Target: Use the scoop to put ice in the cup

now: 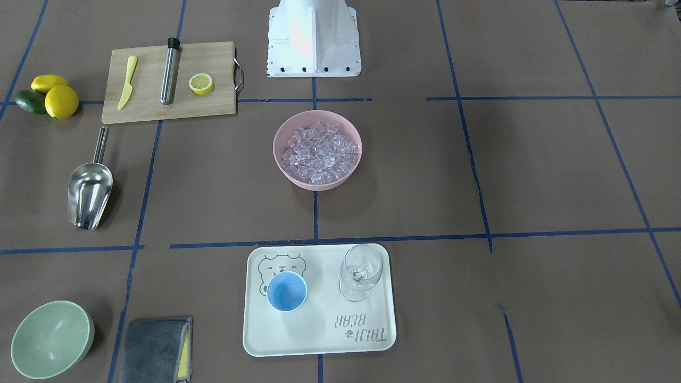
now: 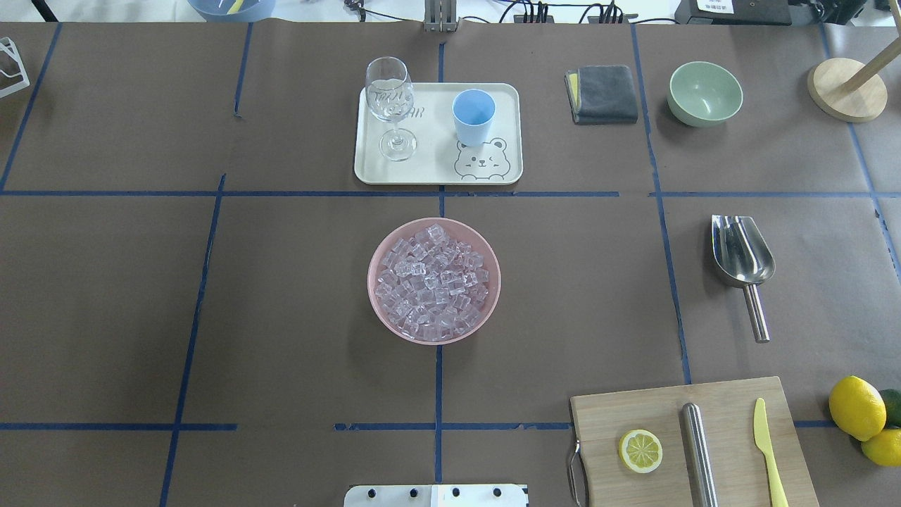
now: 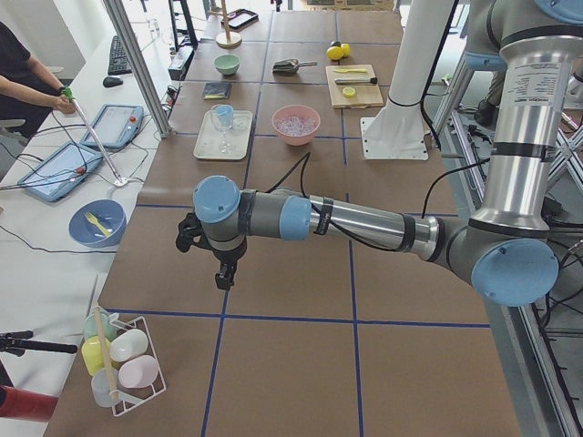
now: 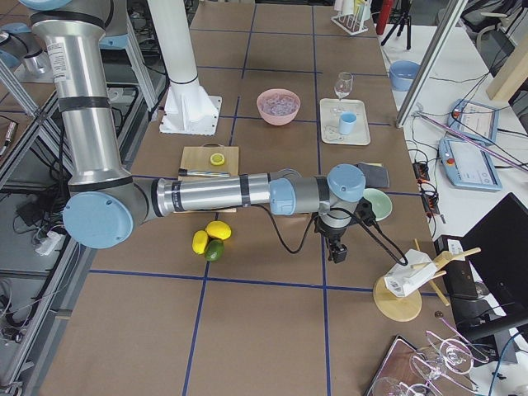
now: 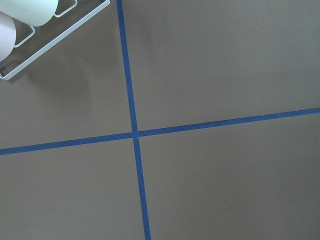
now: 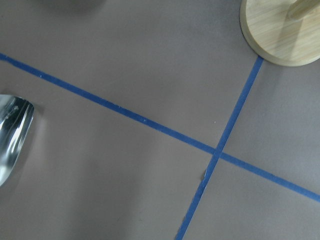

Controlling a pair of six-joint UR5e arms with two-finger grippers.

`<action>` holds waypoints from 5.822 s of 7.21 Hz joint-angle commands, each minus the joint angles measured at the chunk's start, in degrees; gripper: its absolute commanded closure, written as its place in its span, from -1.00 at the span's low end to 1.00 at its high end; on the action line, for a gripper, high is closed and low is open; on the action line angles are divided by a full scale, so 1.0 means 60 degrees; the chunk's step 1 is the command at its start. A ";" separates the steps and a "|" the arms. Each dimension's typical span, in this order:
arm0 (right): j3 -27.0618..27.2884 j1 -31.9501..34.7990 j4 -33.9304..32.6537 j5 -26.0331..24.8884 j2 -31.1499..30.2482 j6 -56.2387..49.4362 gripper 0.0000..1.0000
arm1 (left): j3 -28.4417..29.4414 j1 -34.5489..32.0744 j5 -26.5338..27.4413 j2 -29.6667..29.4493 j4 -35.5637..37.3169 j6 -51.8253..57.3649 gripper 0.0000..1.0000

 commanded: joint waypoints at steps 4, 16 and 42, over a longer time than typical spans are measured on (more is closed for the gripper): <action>0.0930 -0.0037 0.0661 0.2083 -0.1063 0.1064 -1.00 | -0.0909 0.4551 0.0006 -0.0571 -0.4798 -0.0038 -1.00; 0.2433 -0.4567 0.6648 -0.0844 -0.2888 1.0023 -1.00 | 0.1788 0.9191 0.2658 -0.3180 -0.9917 -0.0052 -1.00; 0.4388 -0.7433 0.4979 -0.3172 -0.0340 0.8631 1.00 | 0.1495 0.8678 0.2672 -0.3180 -0.9932 -0.0053 -1.00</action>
